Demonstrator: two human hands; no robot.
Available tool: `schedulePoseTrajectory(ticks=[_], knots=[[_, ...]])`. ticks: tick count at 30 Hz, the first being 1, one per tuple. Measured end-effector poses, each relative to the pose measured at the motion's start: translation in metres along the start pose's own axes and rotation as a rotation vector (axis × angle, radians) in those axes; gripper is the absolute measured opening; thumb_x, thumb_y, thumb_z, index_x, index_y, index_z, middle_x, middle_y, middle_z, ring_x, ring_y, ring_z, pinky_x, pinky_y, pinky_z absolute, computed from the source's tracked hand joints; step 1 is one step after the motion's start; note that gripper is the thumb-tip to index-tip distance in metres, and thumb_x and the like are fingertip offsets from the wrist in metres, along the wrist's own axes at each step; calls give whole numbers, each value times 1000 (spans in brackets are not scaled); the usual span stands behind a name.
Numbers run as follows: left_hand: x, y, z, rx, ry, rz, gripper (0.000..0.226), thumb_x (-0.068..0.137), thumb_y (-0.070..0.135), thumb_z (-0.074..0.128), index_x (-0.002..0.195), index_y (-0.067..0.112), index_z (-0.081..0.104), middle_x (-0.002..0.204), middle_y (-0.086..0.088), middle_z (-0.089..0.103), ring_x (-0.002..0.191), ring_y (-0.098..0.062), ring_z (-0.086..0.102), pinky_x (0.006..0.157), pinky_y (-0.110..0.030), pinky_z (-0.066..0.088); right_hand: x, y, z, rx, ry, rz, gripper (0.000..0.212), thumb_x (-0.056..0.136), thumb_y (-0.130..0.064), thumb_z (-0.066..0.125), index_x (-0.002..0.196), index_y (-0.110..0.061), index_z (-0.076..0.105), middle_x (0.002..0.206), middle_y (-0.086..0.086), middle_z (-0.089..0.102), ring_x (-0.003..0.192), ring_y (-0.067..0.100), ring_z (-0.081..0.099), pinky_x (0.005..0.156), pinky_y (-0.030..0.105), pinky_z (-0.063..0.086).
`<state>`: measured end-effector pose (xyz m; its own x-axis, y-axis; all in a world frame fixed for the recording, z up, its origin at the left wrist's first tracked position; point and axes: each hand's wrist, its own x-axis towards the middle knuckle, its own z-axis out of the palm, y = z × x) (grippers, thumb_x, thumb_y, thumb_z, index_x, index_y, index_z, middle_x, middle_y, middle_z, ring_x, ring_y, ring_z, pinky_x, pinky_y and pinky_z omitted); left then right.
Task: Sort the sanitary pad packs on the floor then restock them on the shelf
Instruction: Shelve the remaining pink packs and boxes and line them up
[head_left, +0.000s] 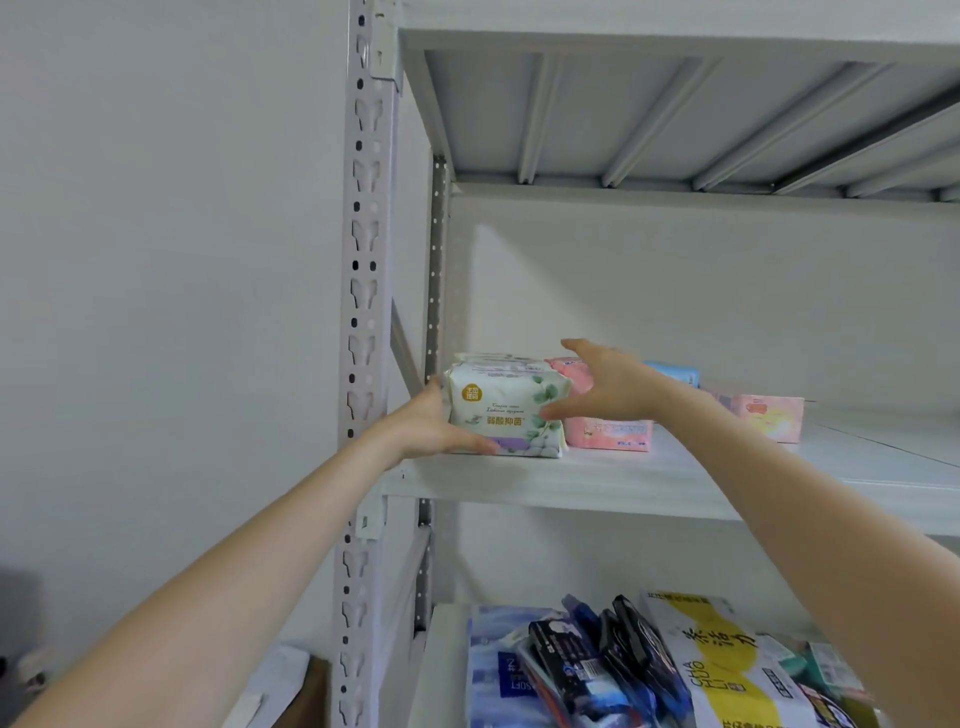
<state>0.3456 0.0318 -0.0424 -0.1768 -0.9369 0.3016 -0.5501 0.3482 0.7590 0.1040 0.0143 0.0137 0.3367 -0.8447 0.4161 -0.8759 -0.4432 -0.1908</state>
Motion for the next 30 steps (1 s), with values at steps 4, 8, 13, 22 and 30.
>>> schedulePoseTrajectory(ticks=[4, 8, 13, 22, 30], knots=[[17, -6, 2, -136, -46, -13, 85, 71, 23, 85, 141, 30, 37, 116, 11, 68, 103, -9, 64, 71, -25, 52, 27, 9, 6, -29, -139, 47, 118, 60, -73, 71, 153, -27, 14, 155, -2, 33, 141, 26, 33, 114, 47, 29], [29, -11, 2, -113, -84, -26, 83, 73, 26, 84, 143, 26, 39, 117, 7, 70, 113, -21, 63, 91, -41, 52, 45, 17, 11, 45, -223, 23, 116, 58, -72, 73, 151, -25, 23, 154, -6, 33, 140, 19, 34, 115, 44, 29], [38, -11, 5, -113, -153, 1, 78, 77, 27, 80, 143, 27, 39, 121, 10, 68, 112, -12, 62, 95, -33, 52, 59, 26, 9, 53, -254, 19, 102, 65, -63, 76, 148, -25, 31, 152, -7, 35, 138, 18, 35, 114, 39, 29], [51, -14, 0, -110, -206, -18, 61, 78, 23, 79, 133, 24, 52, 122, 7, 68, 118, -18, 61, 105, -49, 44, 66, 30, 17, 92, -236, -31, 49, 65, -60, 74, 105, -36, 60, 104, -20, 60, 104, 13, 56, 82, 30, 41], [58, -23, -6, -94, -235, -16, 82, 62, 40, 86, 135, 24, 51, 120, 9, 68, 96, -1, 67, 81, -24, 55, 59, 23, 19, 84, -199, -31, 71, 67, -62, 72, 128, -31, 53, 119, -13, 53, 115, 16, 49, 86, 31, 34]])
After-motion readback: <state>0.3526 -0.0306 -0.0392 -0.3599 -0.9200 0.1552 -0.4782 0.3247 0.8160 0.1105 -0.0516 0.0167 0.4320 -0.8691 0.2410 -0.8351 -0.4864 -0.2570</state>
